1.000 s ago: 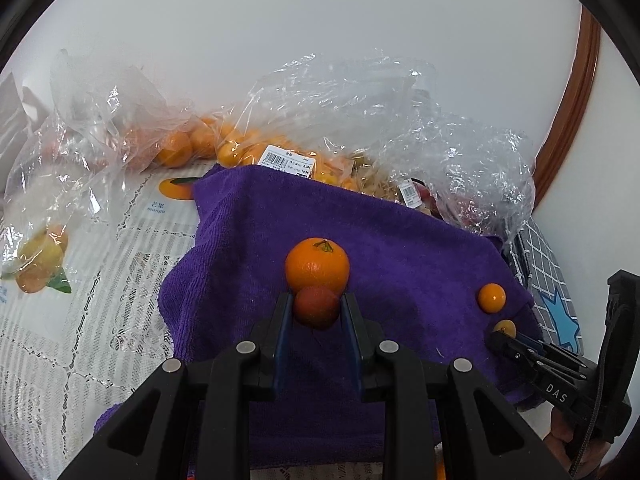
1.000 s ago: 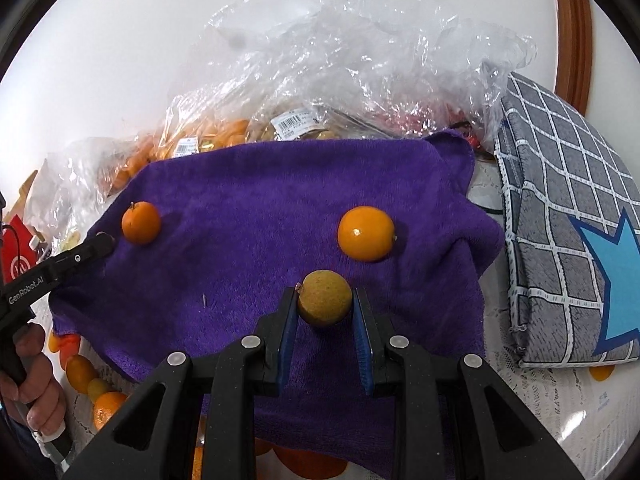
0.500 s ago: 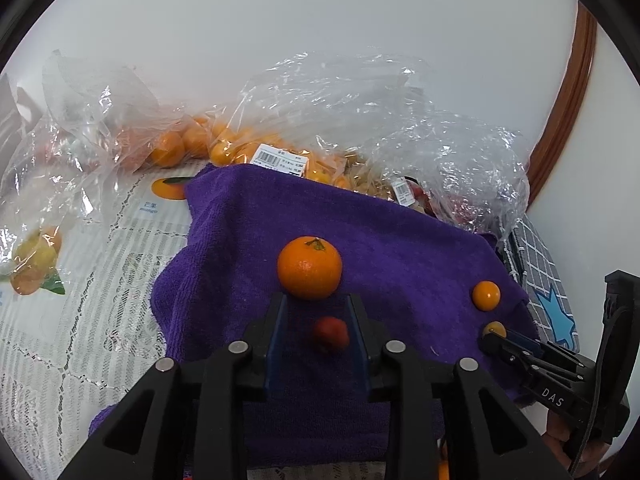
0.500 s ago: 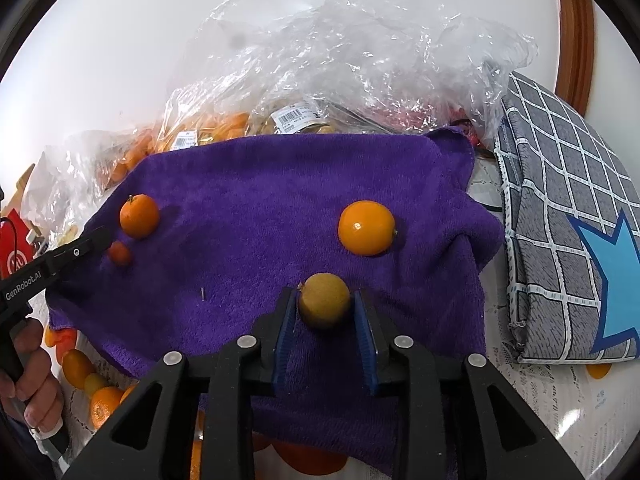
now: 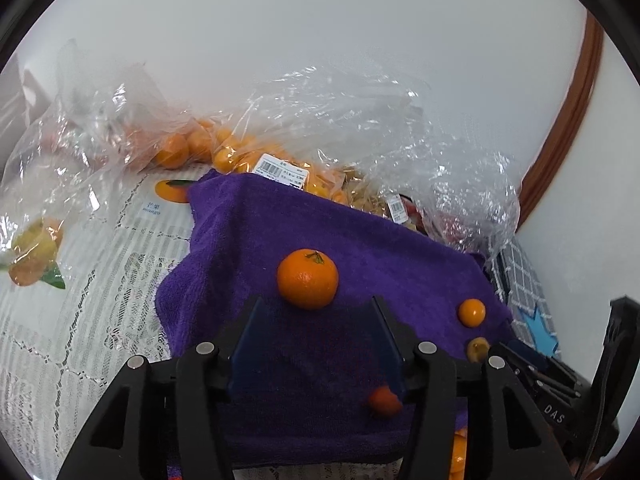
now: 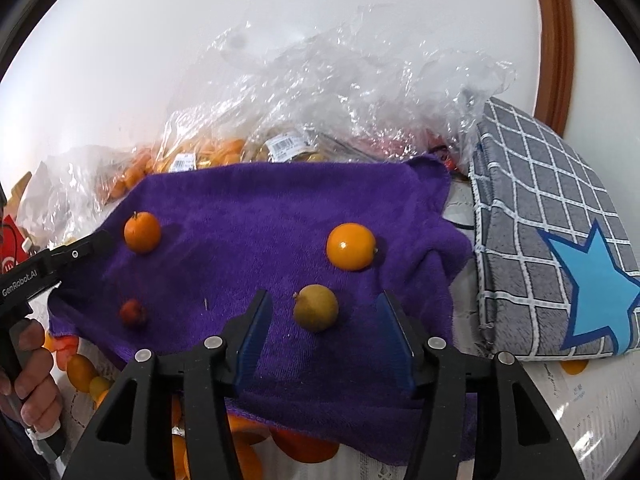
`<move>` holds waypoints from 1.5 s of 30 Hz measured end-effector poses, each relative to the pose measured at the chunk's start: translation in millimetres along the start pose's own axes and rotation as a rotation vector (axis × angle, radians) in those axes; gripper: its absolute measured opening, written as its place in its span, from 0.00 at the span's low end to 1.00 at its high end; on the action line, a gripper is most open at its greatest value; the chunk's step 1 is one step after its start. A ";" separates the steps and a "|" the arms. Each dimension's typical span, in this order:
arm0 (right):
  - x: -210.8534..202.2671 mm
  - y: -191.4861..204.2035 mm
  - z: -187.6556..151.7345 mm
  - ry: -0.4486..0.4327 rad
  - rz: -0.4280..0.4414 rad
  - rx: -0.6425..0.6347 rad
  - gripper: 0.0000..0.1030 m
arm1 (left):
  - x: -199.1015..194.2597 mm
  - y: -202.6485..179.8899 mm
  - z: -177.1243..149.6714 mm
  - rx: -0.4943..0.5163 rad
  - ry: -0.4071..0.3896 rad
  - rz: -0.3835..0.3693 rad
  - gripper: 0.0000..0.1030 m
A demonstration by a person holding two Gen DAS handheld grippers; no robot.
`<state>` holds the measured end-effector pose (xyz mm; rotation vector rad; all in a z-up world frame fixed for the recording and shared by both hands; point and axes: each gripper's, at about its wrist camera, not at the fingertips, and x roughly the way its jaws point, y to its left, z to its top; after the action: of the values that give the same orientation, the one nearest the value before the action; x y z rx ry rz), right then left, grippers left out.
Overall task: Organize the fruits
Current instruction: 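Open both tools to release the fruits onto the purple towel, then pull both tools back toward the loose fruits in front of the towel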
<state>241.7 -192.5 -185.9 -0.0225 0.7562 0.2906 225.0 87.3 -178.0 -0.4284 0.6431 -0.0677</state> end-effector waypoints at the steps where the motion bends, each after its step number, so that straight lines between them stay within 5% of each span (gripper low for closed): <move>1: -2.7 0.2 -0.3 -0.010 -0.001 -0.003 0.53 | -1.2 0.8 -0.3 -0.004 -0.005 0.000 0.50; 11: -38.8 -2.2 0.1 -0.074 0.033 0.061 0.53 | -24.3 -19.0 -6.4 0.089 -0.057 0.035 0.49; 31: -104.5 4.7 -49.4 0.013 0.050 0.069 0.42 | -90.0 -21.7 -37.0 0.101 -0.016 -0.021 0.46; 45: -73.2 23.2 -84.7 0.120 0.101 0.051 0.42 | -87.8 11.5 -62.2 0.088 0.090 0.009 0.46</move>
<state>127.9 -199.2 -195.9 0.0475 0.8849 0.3687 116.9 91.9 -177.5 -0.3392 0.7277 -0.1064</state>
